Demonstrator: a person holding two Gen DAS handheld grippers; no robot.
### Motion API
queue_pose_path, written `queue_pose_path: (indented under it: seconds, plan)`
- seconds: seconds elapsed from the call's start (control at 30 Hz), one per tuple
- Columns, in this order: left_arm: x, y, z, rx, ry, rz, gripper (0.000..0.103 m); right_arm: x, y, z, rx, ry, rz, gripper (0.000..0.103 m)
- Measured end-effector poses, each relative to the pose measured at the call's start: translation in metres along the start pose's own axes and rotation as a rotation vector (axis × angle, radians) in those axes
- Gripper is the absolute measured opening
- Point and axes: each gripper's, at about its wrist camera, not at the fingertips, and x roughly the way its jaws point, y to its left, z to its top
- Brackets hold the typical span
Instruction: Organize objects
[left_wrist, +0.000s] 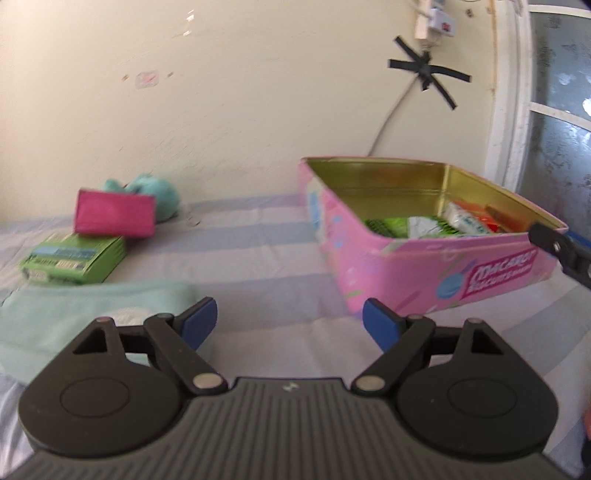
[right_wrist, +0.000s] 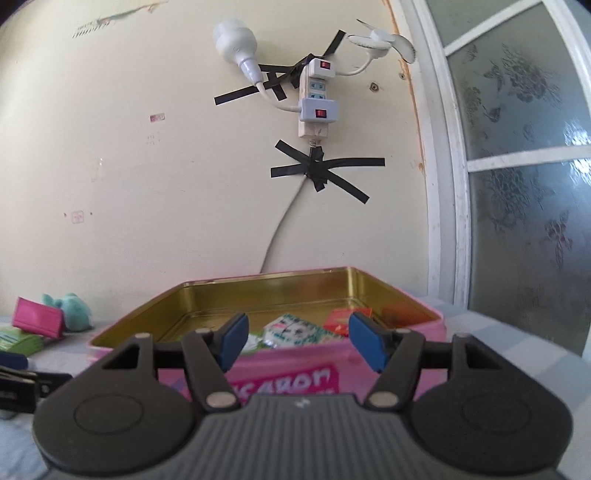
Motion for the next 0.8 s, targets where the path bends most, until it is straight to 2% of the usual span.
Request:
queue_pose_path:
  seconds: [0.1,0.27,0.47,0.53,0.6,0.73,0.8]
  plan:
    - [-0.005,0.005,-0.003,-0.004,-0.003,-0.019,0.088,-0.003,0.005,-0.005,0.007,0.048,0.023,0.062]
    - [-0.017,0.005,-0.011,0.045,-0.024,-0.025,0.088,-0.007,0.02,-0.01,0.005,0.101,0.072,0.063]
    - [-0.036,0.016,-0.025,0.09,-0.033,-0.058,0.088,-0.013,0.052,-0.017,-0.086,0.124,0.139,0.063]
    - [-0.045,0.028,-0.031,0.085,-0.048,-0.05,0.088,-0.013,0.062,-0.018,-0.108,0.146,0.183,0.067]
    - [-0.055,0.048,-0.033,0.048,-0.07,-0.023,0.088,-0.013,0.072,-0.02,-0.122,0.174,0.243,0.073]
    - [-0.071,0.108,-0.027,-0.095,-0.112,0.055,0.088,-0.013,0.102,-0.026,-0.195,0.219,0.344,0.073]
    - [-0.074,0.14,-0.02,-0.172,-0.123,0.107,0.088,-0.012,0.119,-0.028,-0.214,0.257,0.422,0.075]
